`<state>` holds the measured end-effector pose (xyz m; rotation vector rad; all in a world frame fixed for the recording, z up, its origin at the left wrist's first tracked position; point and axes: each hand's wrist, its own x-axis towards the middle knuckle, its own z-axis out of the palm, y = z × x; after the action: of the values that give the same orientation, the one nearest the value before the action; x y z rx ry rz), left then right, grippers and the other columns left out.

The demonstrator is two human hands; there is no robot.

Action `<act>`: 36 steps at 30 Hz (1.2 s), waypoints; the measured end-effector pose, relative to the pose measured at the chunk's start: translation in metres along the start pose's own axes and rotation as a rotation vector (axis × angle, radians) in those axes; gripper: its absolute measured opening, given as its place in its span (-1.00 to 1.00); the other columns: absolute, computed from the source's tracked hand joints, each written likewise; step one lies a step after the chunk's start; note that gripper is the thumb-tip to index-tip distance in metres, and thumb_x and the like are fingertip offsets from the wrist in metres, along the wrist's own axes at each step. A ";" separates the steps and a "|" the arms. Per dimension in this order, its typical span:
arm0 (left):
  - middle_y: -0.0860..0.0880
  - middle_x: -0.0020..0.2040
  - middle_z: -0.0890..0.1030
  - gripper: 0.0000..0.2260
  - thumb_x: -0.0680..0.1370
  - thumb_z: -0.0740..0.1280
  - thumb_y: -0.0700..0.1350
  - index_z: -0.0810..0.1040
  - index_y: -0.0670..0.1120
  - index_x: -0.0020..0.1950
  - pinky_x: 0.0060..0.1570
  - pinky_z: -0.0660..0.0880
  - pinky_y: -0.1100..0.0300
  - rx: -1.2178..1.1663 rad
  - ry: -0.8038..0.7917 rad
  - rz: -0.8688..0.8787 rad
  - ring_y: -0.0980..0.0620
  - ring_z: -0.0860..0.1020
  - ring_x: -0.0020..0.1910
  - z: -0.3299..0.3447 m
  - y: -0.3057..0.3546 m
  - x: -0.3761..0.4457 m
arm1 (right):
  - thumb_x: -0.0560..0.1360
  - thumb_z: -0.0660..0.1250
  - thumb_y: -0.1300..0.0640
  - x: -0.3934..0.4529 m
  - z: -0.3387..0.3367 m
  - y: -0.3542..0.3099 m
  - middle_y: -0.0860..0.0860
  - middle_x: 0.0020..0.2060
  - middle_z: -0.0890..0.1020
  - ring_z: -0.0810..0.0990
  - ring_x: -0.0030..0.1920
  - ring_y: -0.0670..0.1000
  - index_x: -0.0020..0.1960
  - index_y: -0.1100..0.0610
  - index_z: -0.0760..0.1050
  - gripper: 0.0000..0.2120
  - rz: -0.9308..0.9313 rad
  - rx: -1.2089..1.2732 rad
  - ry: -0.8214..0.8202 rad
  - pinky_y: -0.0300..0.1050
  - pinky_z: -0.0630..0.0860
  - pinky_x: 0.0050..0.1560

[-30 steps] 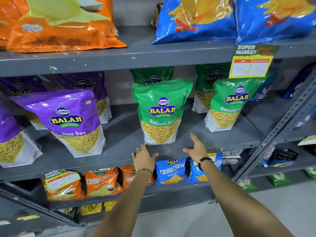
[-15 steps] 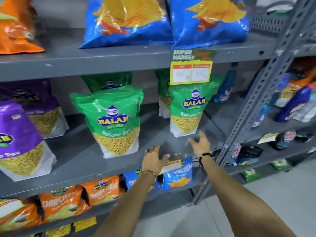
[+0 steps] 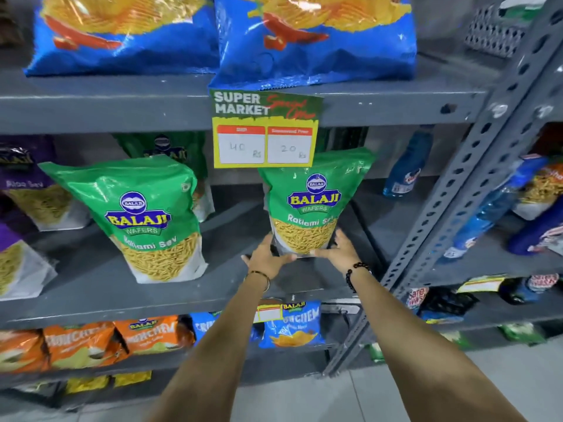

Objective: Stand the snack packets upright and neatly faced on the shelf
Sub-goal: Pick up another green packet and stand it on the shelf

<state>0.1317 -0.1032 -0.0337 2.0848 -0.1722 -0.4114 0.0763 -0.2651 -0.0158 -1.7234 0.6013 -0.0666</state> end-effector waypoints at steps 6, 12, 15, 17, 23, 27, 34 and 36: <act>-0.06 0.28 0.56 -0.32 0.21 0.49 0.13 0.43 -0.01 0.28 0.42 0.21 -0.20 -0.098 0.007 -0.004 -0.10 0.47 0.30 -0.003 -0.018 0.002 | 0.30 0.51 0.26 -0.005 -0.002 0.009 0.14 0.48 0.24 0.25 0.45 0.17 0.49 0.15 0.06 -0.10 -0.009 -0.023 -0.004 0.11 0.25 0.42; -0.05 0.20 0.62 -0.39 0.10 0.45 0.23 0.47 0.07 0.09 0.36 0.31 -0.20 -0.141 0.004 0.014 -0.10 0.53 0.22 0.003 -0.039 0.009 | 0.25 0.54 0.23 -0.014 -0.003 0.017 0.12 0.39 0.42 0.39 0.36 0.18 0.42 0.10 0.20 -0.15 -0.025 -0.038 -0.009 0.19 0.34 0.37; -0.09 0.21 0.60 -0.49 0.21 0.51 0.11 0.48 0.04 0.09 0.34 0.34 -0.19 -0.122 0.008 0.016 -0.13 0.52 0.22 0.004 -0.037 0.003 | 0.25 0.53 0.29 -0.018 -0.005 0.020 0.15 0.34 0.47 0.43 0.33 0.19 0.39 0.14 0.26 -0.22 -0.047 -0.021 -0.009 0.18 0.36 0.36; -0.06 0.18 0.63 -0.53 0.13 0.46 0.23 0.48 0.17 -0.03 0.35 0.33 -0.18 -0.115 0.008 0.022 -0.11 0.54 0.20 0.004 -0.039 0.003 | 0.26 0.53 0.29 -0.021 -0.007 0.020 0.14 0.35 0.45 0.41 0.34 0.18 0.40 0.14 0.25 -0.21 -0.052 -0.032 -0.006 0.15 0.35 0.37; -0.08 0.20 0.62 -0.35 0.15 0.45 0.22 0.49 -0.02 0.17 0.34 0.35 -0.19 -0.074 0.009 0.019 -0.11 0.55 0.20 0.001 -0.033 -0.004 | 0.30 0.49 0.28 -0.024 -0.007 0.017 0.12 0.41 0.38 0.35 0.39 0.18 0.45 0.13 0.19 -0.20 -0.069 -0.048 -0.033 0.13 0.29 0.41; -0.12 0.23 0.60 -0.54 0.35 0.50 -0.07 0.48 -0.10 0.19 0.32 0.40 -0.17 -0.060 0.025 0.005 -0.12 0.55 0.20 -0.004 -0.018 -0.016 | 0.30 0.49 0.27 -0.023 -0.006 0.017 0.12 0.39 0.41 0.37 0.38 0.16 0.42 0.13 0.23 -0.23 -0.073 -0.070 -0.021 0.12 0.30 0.41; -0.15 0.22 0.60 -0.55 0.36 0.50 -0.10 0.47 -0.15 0.18 0.31 0.43 -0.14 -0.039 0.052 0.006 -0.13 0.55 0.19 -0.006 -0.012 -0.022 | 0.30 0.50 0.26 -0.020 -0.009 0.019 0.15 0.39 0.41 0.38 0.37 0.17 0.41 0.14 0.25 -0.24 -0.056 -0.059 -0.033 0.16 0.31 0.40; -0.15 0.22 0.60 -0.55 0.36 0.50 -0.10 0.47 -0.15 0.19 0.30 0.44 -0.14 -0.034 0.056 0.002 -0.14 0.55 0.19 -0.005 -0.011 -0.021 | 0.28 0.51 0.24 -0.019 -0.009 0.021 0.17 0.38 0.43 0.40 0.36 0.18 0.39 0.13 0.26 -0.25 -0.053 -0.054 -0.024 0.18 0.33 0.38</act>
<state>0.1134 -0.0869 -0.0363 2.0602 -0.1329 -0.3526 0.0490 -0.2672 -0.0279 -1.7899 0.5436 -0.0675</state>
